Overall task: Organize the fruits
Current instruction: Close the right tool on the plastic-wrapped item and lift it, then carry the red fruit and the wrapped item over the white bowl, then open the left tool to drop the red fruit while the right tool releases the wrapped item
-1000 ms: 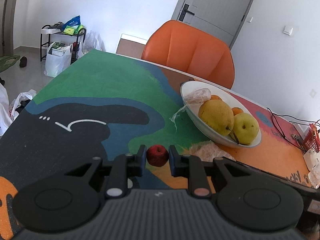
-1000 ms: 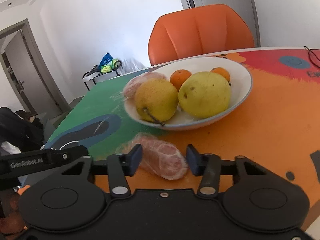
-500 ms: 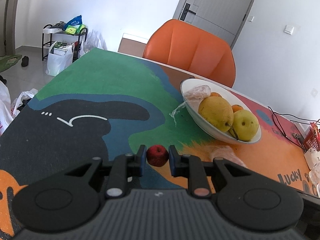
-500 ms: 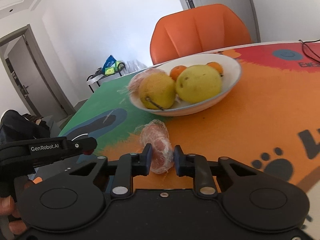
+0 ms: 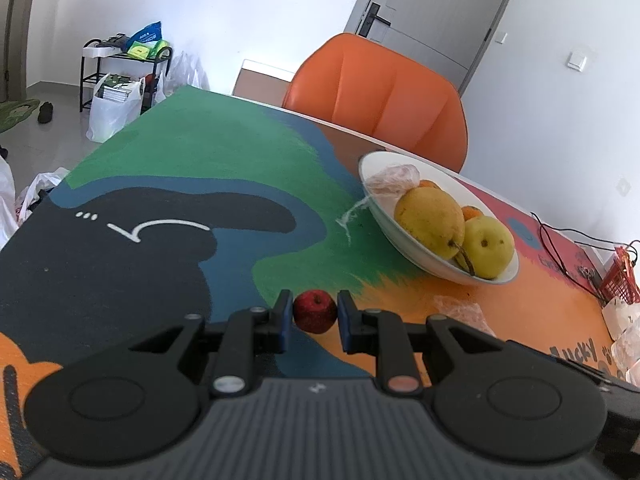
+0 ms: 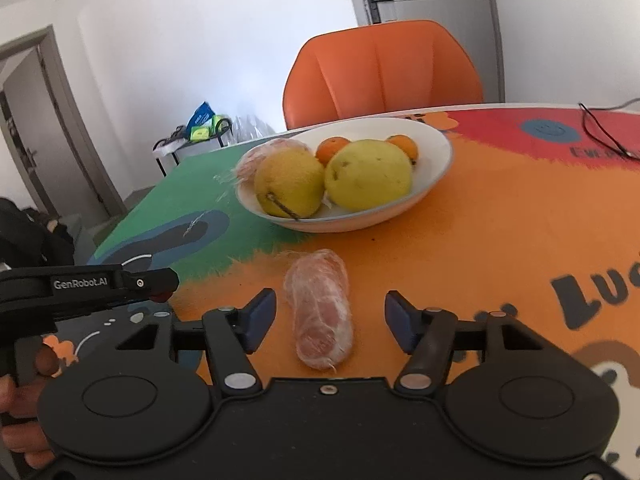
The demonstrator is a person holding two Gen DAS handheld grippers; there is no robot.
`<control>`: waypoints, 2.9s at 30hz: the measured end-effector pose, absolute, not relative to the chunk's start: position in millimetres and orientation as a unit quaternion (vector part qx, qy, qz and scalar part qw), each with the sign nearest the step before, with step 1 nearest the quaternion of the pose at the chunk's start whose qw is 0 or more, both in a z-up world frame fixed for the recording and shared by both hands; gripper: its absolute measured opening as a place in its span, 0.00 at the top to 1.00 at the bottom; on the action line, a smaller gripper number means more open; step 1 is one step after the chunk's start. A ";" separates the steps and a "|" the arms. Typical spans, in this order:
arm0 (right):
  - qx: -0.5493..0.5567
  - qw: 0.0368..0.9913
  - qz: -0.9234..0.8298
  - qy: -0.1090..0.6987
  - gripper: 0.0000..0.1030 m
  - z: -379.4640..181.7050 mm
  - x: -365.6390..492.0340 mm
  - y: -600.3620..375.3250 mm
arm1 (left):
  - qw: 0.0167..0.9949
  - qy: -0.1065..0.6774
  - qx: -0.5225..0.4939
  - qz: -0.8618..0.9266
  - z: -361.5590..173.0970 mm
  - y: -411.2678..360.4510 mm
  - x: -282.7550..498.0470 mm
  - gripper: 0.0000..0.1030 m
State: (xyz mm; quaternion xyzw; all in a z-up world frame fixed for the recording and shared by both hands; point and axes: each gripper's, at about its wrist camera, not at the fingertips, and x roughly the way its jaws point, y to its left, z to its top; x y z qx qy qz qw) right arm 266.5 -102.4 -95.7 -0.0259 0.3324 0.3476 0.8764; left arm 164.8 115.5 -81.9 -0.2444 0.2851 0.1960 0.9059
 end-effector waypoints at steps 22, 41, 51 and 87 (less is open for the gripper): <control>-0.062 0.890 0.322 0.316 0.76 -94.2 253.3 -93.7 | 0.910 0.278 -0.244 0.184 -74.1 112.6 161.5 0.79; 0.014 0.899 0.326 0.294 0.79 -57.7 261.6 -137.9 | 0.925 0.261 -0.221 0.165 -45.8 94.8 174.3 0.79; 0.036 0.910 0.317 0.263 0.79 -33.1 271.8 -157.5 | 0.939 0.239 -0.195 0.152 -23.6 84.7 197.2 0.79; 0.042 0.907 0.325 0.264 0.79 -28.3 368.6 -115.8 | 0.940 0.259 -0.185 0.123 -27.2 103.7 318.9 0.79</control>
